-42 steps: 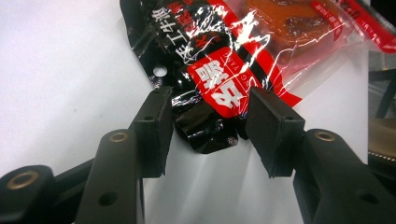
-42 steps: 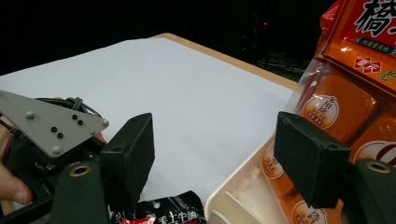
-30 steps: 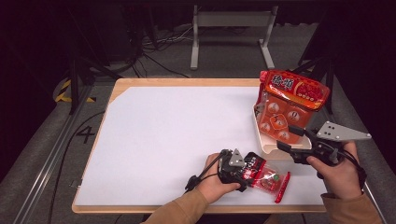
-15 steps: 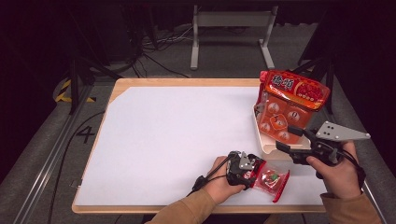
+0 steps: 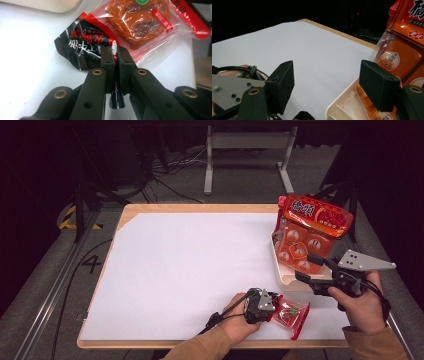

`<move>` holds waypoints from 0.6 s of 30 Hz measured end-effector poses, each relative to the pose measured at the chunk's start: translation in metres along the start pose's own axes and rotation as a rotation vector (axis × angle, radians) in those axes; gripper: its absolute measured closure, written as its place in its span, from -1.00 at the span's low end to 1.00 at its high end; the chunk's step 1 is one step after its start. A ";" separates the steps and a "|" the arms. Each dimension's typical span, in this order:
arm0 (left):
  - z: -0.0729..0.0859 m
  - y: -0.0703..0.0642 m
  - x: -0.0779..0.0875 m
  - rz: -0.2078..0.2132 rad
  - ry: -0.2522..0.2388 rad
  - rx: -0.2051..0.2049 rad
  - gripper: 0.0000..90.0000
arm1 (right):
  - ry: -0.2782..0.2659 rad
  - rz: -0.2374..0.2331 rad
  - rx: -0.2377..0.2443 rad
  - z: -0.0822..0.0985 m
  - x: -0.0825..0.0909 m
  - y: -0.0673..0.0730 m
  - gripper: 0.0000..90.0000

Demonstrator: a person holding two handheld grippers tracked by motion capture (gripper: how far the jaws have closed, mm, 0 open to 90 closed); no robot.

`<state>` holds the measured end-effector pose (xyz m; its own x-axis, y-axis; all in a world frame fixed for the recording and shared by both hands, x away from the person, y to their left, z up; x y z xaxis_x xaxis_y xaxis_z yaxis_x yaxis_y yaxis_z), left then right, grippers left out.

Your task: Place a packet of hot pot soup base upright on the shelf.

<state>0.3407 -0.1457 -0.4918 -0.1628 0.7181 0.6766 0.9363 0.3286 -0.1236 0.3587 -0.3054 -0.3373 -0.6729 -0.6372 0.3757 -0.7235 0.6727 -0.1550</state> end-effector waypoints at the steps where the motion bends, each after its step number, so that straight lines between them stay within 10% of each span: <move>1: 0.000 0.001 0.001 0.015 -0.003 0.016 0.96 | 0.000 0.000 0.002 0.000 0.001 0.000 -0.35; 8: -0.009 0.010 0.026 0.031 -0.033 0.003 0.98 | 0.011 -0.022 -0.003 0.002 0.000 -0.001 -0.29; 18: -0.027 0.013 0.075 -0.013 -0.069 -0.143 0.97 | 0.073 -0.103 0.017 0.003 -0.016 0.013 -0.27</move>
<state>0.3490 -0.1041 -0.4225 -0.1919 0.7567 0.6250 0.9679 0.2511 -0.0068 0.3599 -0.2876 -0.3478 -0.5827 -0.6728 0.4558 -0.7908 0.5987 -0.1272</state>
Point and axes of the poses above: each handheld gripper's, and its own axes: x roughly backward along the jaws, z roughly out of its underside, y roughly to its left, the point moved 6 cm from there along -x, roughly forward along the jaws, and after that the axes turned 8 degrees about x, right-handed, at the moved point
